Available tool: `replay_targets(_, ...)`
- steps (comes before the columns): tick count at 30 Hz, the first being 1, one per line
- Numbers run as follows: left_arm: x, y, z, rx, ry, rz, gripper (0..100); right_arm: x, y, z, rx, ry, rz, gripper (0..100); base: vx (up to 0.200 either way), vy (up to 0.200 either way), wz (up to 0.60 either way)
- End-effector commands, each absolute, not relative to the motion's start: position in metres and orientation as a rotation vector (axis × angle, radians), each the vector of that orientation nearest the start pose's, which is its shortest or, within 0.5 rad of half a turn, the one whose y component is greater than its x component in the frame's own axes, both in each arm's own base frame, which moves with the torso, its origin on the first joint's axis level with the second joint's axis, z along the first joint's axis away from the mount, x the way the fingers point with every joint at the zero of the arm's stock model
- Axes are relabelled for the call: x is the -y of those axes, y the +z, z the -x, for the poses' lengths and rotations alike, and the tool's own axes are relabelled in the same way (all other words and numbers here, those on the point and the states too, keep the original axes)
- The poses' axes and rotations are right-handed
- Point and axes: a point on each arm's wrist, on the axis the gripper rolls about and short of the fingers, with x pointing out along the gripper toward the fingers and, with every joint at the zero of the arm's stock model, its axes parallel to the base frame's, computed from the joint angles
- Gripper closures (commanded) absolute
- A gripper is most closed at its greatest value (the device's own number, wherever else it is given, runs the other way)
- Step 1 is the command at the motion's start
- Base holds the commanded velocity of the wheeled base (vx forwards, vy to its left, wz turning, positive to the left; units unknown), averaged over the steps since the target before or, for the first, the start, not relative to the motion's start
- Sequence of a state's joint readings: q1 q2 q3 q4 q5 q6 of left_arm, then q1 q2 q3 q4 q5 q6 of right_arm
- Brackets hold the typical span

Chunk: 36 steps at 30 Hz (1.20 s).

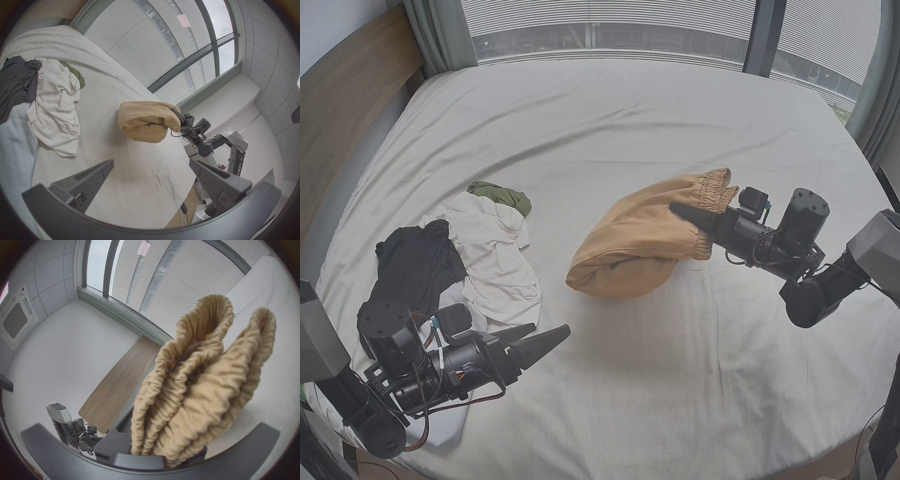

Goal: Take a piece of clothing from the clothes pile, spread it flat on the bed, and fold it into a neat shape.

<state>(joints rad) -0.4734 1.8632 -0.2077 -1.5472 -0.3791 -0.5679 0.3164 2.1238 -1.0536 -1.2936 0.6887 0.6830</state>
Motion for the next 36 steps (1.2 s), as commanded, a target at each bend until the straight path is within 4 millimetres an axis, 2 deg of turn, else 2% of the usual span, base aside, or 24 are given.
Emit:
replay_targets(1, 0.119, 0.095, -0.217, -0.351, -0.791, 0.529, 0, -0.144, 0.157, -0.4, -0.111, 1.03, -0.578, 100, 0.0, 0.0, 0.0)
replay_targets(22, 0.117, 0.093, -0.216, -0.361, -0.78, 0.527, 0, -0.156, 0.179, -0.454, -0.079, 1.025, -0.573, 100, 0.0, 0.0, 0.0)
replay_targets(26, 0.116, 0.092, -0.216, -0.364, -0.778, 0.526, 0, -0.154, 0.171, -0.472, -0.079, 1.009, -0.573, 100, 0.0, 0.0, 0.0)
replay_targets(31, 0.115, 0.092, -0.216, -0.363, -0.775, 0.525, 0, -0.149, 0.166, -0.483, -0.095, 0.985, -0.577, 100, 0.0, 0.0, 0.0)
replay_targets(36, 0.115, 0.093, -0.215, -0.361, -0.775, 0.525, 0, -0.138, 0.133, -0.493, -0.15, 0.93, -0.568, 100, 0.0, 0.0, 0.0)
